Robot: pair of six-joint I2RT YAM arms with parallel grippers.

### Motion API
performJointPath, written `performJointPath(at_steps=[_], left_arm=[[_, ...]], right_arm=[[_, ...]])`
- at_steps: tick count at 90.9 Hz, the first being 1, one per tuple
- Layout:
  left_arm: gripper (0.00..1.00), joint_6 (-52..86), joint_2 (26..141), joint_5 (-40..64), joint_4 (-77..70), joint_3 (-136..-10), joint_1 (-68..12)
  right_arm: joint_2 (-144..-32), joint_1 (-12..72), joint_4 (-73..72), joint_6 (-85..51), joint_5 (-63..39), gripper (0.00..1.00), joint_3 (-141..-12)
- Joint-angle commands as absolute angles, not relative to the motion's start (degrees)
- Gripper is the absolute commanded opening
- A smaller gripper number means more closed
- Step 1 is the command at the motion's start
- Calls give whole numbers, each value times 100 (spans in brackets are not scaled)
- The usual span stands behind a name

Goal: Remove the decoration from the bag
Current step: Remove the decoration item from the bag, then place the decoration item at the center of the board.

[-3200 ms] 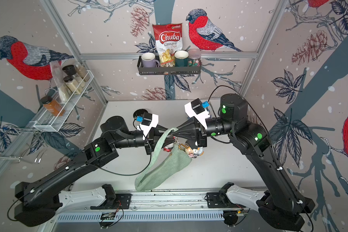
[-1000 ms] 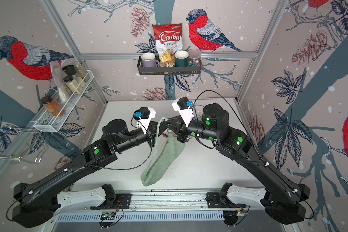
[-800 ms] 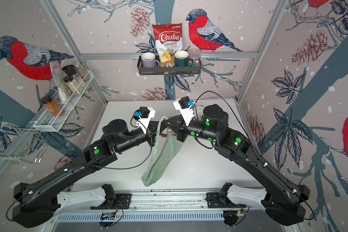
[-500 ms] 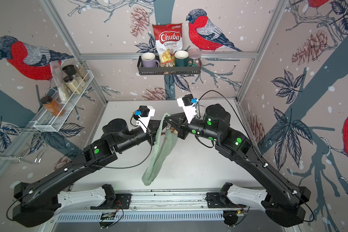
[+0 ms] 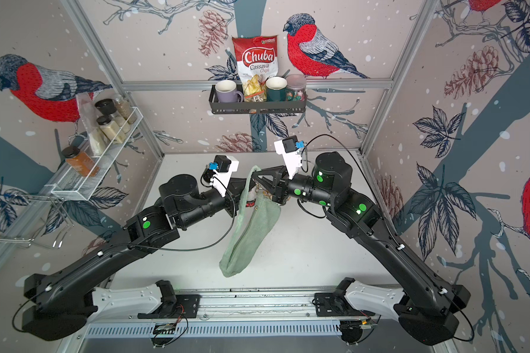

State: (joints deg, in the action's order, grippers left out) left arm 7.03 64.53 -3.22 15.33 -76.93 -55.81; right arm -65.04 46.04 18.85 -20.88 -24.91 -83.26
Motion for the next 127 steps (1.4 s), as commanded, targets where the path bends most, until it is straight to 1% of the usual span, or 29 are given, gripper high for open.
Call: performJointPath(at_steps=[1,11,20,24,29,37,46,55,63,78,97,117,127], left_arm=[[0,666,6416,-749,1560,-7836,-5555],[0,826,6476,-601,1800,-8065,-5555],[0,1027,6565,-742,2210,-8311,-5555],[0,1138,6644,-923,2474,-8457,-5547],[0,1330,6746,-1054,2758,-8648,-5544],[0,1636,6899,-965,3194,-8934,-5478],[0,1991,7002,-983,3622,-9208,-5419],[0,2071,7099,-945,3946,-9459,-5405],[0,2028,7087,-1027,3996,-9427,-5400],[0,1735,6827,-1244,3648,-8891,-5296],[0,1665,6446,-1725,2992,-7597,-4770],[0,1977,6196,-1690,2594,-6327,-4096],[0,2213,6247,-1348,2567,-5816,-3783]], right_arm=[[-6609,4640,2362,-1669,-2633,0,-8414],[-6711,4702,2750,-1167,-2374,0,-8443],[-6732,4728,2954,-693,-2542,0,-8454],[-6712,4727,2970,-562,-2668,0,-8444],[-6663,4724,2959,-318,-3077,0,-8415],[-6543,4737,2928,107,-3579,0,-8324],[-6395,4729,2944,524,-3779,0,-8234],[-6280,4693,2936,596,-3722,0,-8215],[-6213,4557,2891,487,-3718,0,-8219],[-6176,4282,2837,54,-3307,0,-8237],[-6215,3874,2852,-393,-3473,0,-8253],[-6075,3799,2836,-324,-3801,0,-8149],[-6044,3722,2873,-307,-4067,0,-8180]])
